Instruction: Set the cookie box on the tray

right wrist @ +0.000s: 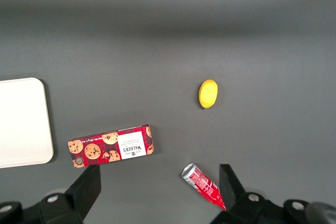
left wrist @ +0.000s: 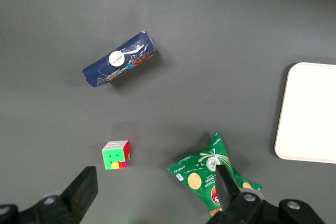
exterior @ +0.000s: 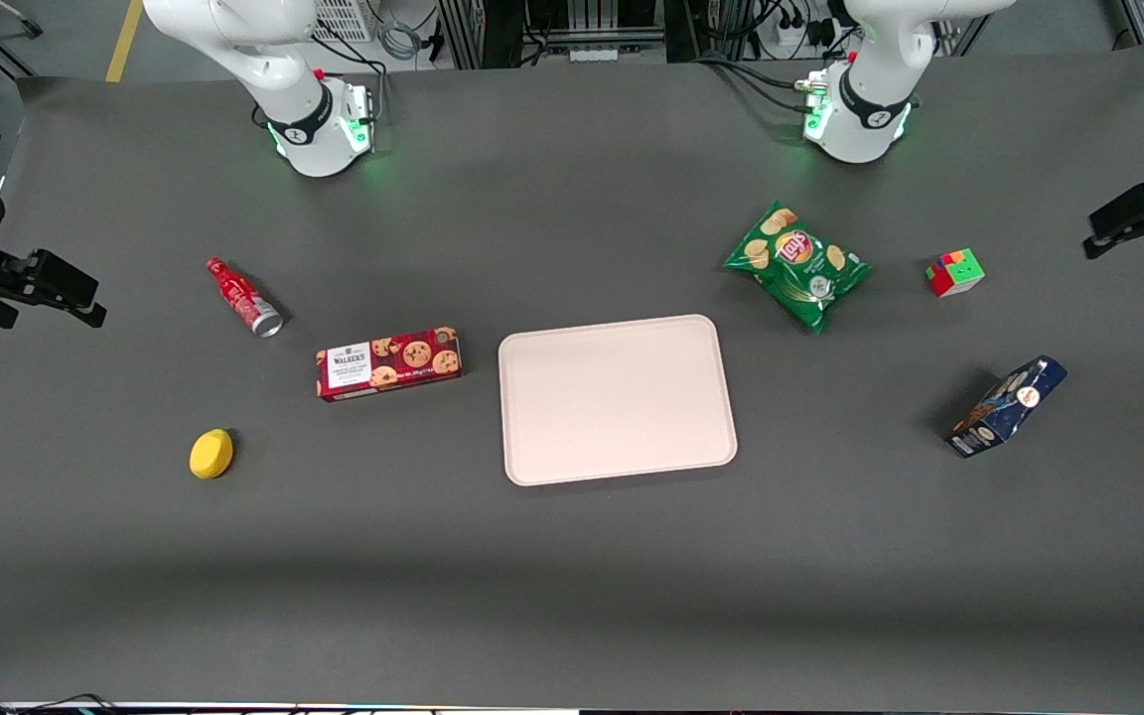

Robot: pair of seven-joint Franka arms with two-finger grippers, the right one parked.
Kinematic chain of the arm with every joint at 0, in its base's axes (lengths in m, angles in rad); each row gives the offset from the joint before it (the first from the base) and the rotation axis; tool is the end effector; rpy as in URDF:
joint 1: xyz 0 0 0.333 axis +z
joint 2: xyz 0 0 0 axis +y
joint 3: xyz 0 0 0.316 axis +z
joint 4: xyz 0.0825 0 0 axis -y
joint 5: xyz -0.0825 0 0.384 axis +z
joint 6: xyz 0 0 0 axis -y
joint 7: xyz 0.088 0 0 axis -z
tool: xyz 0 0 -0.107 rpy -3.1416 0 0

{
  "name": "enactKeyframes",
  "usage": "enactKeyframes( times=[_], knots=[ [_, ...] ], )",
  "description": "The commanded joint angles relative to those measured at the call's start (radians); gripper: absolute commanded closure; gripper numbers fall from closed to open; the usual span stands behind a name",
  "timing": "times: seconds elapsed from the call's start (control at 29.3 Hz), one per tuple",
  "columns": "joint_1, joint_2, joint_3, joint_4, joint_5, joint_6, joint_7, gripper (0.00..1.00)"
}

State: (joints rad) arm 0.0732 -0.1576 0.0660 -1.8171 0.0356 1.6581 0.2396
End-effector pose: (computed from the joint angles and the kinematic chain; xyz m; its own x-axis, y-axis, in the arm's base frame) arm 0.5039 0.0765 0.5989 0.9945 -0.1041 -0.0077 -0.1042 -0.9943 -0.0240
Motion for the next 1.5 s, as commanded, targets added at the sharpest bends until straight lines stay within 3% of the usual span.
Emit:
enactKeyframes(
  times=[0.0, 0.31, 0.55, 1.37, 1.4, 1.43, 1.47],
  knots=[
    [0.002, 0.121, 0.011, 0.036, 0.040, 0.009, 0.225, 0.00],
    [0.013, 0.325, 0.054, 0.030, 0.047, 0.149, 0.480, 0.00],
    [0.016, 0.447, 0.068, 0.016, 0.033, 0.270, 0.504, 0.00],
    [0.019, 0.572, 0.064, -0.158, -0.069, 0.646, 0.503, 0.02],
    [0.017, 0.572, 0.064, -0.172, -0.098, 0.657, 0.503, 0.45],
    [0.017, 0.572, 0.064, -0.171, -0.106, 0.651, 0.501, 0.72],
    [0.017, 0.570, 0.064, -0.169, -0.109, 0.646, 0.498, 0.93]
  ],
)
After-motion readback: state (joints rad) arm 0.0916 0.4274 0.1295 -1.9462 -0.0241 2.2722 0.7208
